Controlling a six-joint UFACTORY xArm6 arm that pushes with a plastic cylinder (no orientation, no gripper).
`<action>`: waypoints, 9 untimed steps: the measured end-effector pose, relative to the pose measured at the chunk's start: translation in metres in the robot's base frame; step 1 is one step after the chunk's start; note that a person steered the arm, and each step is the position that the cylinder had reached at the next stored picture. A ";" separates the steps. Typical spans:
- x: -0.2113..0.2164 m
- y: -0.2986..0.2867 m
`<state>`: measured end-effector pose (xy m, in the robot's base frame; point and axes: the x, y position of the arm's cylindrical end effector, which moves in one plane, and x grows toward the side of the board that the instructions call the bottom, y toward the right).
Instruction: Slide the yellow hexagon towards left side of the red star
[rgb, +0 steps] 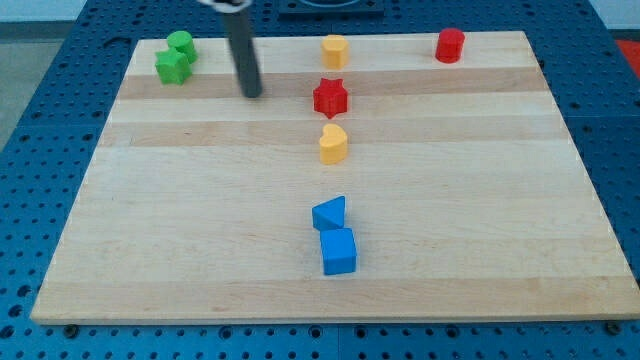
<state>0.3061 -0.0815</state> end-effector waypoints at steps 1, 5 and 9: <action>-0.004 0.045; -0.068 0.170; -0.067 0.045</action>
<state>0.2391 -0.0367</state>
